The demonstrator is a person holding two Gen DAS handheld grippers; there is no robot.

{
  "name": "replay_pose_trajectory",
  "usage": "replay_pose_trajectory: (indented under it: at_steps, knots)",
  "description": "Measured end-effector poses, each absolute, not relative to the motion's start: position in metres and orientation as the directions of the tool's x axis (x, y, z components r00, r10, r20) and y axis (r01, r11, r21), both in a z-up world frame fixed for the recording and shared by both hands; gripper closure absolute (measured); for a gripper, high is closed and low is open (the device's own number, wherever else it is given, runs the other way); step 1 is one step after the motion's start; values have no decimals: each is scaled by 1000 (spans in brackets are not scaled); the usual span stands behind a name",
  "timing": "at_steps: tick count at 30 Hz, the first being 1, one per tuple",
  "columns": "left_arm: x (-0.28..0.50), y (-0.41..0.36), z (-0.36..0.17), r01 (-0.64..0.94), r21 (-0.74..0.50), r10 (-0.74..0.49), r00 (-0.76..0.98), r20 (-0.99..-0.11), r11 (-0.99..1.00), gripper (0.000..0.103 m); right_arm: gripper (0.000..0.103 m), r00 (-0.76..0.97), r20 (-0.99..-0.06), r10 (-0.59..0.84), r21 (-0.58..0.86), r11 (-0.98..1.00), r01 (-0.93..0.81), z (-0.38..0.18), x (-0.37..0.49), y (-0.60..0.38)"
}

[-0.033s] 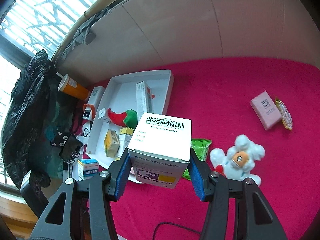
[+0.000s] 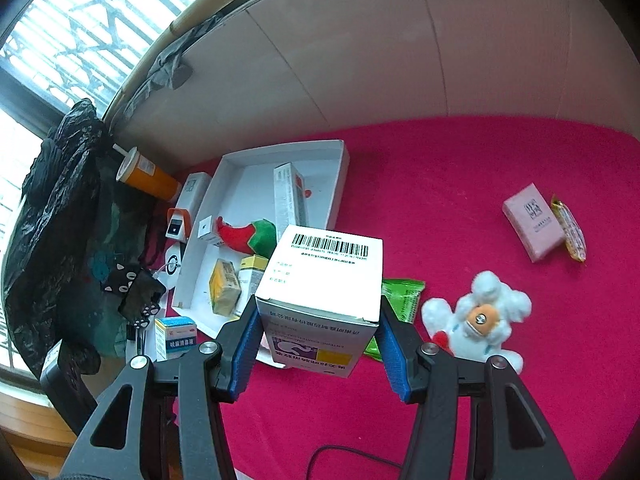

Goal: Organize objects
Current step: 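Carry both boxes over the white tray with both grippers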

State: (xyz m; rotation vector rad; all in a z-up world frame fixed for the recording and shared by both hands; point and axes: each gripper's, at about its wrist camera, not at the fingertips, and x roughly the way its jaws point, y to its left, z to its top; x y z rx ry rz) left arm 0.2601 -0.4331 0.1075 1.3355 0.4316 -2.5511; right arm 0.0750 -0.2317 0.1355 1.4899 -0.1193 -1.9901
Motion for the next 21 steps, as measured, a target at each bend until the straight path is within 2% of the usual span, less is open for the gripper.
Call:
replay_pose_trajectory:
  at_steps: [21]
  knots:
    - [237,-508,117,351,-193,-71,-615,-785,-916,76,45,-117,-855,-505,399,-785,473,134,67,-305]
